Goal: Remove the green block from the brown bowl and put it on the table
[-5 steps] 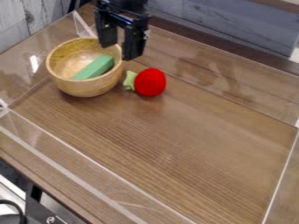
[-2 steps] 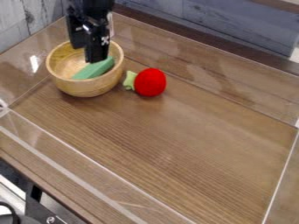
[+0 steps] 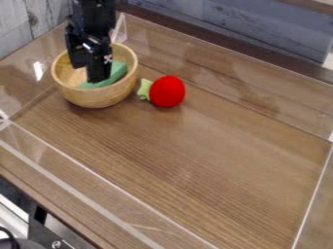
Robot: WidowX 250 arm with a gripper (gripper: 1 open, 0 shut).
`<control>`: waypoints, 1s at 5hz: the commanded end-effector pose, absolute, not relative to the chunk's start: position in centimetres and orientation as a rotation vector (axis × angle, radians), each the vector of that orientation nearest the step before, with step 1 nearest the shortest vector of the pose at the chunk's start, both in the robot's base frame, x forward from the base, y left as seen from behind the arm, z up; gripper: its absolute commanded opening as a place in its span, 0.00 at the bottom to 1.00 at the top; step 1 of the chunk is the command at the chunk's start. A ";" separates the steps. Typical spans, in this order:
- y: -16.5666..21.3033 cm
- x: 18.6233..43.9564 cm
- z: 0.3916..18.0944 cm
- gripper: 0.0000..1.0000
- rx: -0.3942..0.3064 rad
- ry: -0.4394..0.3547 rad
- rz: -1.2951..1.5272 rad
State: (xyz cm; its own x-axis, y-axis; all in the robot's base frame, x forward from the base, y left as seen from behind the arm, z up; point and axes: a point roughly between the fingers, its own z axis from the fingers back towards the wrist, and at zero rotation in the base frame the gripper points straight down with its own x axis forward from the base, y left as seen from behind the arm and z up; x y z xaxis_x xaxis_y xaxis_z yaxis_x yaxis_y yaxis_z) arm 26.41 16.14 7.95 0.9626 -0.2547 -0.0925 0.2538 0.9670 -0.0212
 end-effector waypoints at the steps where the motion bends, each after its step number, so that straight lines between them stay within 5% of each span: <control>1: 17.9 27.9 8.9 1.00 0.034 0.032 -0.205; 5: 17.4 29.2 5.9 1.00 0.020 0.000 -0.135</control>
State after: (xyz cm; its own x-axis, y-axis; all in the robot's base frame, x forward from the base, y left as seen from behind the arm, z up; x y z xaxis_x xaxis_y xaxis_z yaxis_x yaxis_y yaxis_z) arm 28.86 17.27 4.93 0.9913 -0.1291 -0.0235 0.1292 0.9916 0.0003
